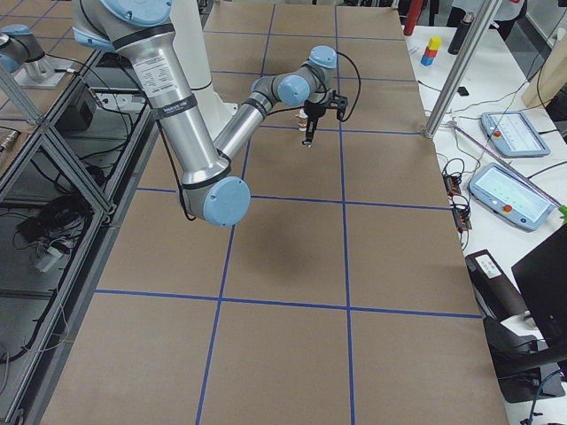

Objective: Assemble PPR valve and pipe with both arms
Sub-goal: 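Carry the silver fitting with the right arm above the standing valve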

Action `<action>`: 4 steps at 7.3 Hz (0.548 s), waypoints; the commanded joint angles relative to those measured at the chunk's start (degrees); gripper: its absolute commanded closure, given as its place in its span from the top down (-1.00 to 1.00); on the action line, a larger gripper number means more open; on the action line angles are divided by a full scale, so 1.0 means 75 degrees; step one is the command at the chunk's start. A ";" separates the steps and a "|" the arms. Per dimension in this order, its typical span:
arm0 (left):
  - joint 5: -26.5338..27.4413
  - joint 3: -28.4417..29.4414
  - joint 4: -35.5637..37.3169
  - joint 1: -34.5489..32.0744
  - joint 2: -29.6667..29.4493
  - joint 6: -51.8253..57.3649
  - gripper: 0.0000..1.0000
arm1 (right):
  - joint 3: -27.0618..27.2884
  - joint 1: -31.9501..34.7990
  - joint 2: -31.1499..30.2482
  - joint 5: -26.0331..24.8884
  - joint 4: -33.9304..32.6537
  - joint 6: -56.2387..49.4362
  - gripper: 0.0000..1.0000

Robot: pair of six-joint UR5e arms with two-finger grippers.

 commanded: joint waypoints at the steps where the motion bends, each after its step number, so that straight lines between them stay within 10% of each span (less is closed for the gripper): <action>1: -0.0092 0.1124 -0.0001 -0.0985 -0.0025 0.1905 1.00 | -0.0710 -0.0667 0.1343 -0.0391 0.0010 0.1366 -1.00; 4: -0.0618 0.1644 -0.0013 -0.1235 0.0021 0.2053 1.00 | -0.1742 -0.1138 0.2728 -0.0699 0.0010 0.2413 -1.00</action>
